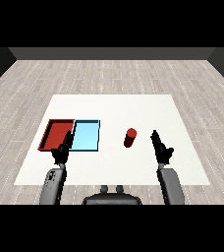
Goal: Pick the red can and put it in the red box
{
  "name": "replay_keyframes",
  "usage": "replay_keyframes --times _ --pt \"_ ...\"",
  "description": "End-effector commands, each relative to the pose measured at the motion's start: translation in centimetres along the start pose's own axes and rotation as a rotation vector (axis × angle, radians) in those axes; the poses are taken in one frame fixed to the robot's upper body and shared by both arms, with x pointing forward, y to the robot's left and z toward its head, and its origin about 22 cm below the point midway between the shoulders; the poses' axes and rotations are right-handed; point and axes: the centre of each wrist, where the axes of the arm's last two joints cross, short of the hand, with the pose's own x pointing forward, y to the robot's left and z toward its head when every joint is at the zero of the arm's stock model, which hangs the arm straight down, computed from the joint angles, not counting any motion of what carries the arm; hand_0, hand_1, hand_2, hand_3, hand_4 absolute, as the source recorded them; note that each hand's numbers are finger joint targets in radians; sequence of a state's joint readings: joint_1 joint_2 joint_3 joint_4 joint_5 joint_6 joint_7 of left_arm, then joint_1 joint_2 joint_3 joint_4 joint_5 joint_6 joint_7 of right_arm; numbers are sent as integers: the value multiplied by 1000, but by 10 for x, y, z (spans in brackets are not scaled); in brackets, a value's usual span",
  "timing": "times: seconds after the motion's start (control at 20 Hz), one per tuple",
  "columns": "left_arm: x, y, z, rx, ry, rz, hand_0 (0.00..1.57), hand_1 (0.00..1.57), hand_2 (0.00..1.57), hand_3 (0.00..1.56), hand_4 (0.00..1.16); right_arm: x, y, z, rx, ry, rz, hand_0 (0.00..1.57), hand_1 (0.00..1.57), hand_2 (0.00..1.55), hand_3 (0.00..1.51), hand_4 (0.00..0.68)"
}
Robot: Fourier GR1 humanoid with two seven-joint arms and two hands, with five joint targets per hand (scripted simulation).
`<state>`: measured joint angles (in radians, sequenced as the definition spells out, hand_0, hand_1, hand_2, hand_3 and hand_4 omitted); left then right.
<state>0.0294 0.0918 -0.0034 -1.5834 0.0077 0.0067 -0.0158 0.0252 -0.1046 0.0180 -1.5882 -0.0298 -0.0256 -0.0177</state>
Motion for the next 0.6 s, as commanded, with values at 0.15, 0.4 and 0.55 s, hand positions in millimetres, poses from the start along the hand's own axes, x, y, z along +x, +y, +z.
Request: replay_keyframes --times 0.15,0.4,0.55 --pt "4 -1 -5 -27 -20 -7 0 0 0 0 0 2 -66 1 -7 -29 6 0 0 0 0 0" --pt "32 -3 -12 -20 -452 103 0 0 0 0 0 24 -72 -7 75 -328 -51 0 0 0 0 0" --pt "17 3 -12 -17 -474 97 0 0 0 0 0 3 -96 7 85 -334 -104 0 0 0 0 0"
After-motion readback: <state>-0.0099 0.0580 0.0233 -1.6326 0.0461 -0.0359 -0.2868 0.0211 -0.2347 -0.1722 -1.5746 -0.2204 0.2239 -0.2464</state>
